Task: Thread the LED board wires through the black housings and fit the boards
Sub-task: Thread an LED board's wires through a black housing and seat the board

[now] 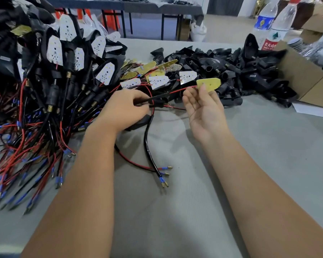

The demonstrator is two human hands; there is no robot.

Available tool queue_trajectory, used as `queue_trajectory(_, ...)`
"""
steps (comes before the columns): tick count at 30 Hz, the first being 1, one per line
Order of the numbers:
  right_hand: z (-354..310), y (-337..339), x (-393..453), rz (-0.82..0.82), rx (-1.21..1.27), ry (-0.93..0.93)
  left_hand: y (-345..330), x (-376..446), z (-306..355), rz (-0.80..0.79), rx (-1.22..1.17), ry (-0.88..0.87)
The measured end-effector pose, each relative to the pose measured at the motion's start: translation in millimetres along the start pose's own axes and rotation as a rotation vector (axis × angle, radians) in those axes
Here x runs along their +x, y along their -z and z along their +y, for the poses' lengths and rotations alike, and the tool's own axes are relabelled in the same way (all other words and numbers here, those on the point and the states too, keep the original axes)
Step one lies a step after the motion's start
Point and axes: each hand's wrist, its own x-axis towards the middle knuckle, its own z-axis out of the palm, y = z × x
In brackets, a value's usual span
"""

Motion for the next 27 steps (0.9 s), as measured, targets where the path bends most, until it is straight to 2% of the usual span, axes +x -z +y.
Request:
queue_trajectory(4, -25.2, 18.9, 9.0, 0.18, 0.197, 0.069, 2.6, -0.2, -7.4, -0.012, 0.05, 0.03)
queue_trajectory(6, -36.3, 30.5, 10.5, 0.259, 0.211, 0.055, 1.8, -0.3, -4.3, -0.055, 0.052, -0.016)
queue_trajectory(9, -41.4, 34.0, 9.4, 0.291, 0.174, 0.01, -5.8, 1.4, 6.8, -0.147, 0.09, -0.123)
queue_trajectory(11, -39.5, 31.4, 7.7, 0.273, 0.08, -0.023, -13.3, 1.6, 13.1, -0.174, 0.175, -0.167)
queue_trajectory(13, -35.7, 27.7, 4.5, 0.225, -0.022, -0.044, -19.7, 2.0, 15.9, -0.13, 0.222, -0.182)
queue_trajectory(18, -22.1, 11.3, -3.0, 0.069, -0.244, -0.051, -27.0, -1.0, 26.4, 0.058, 0.065, -0.204)
queue_trajectory(22, -7.6, 7.1, -7.8, -0.057, -0.49, -0.074, -39.3, -9.0, 41.8, 0.098, 0.045, -0.258)
queue_trajectory(27, -11.4, 13.2, -2.7, 0.005, -0.407, -0.032, -47.6, -10.9, 45.1, 0.138, 0.037, -0.17)
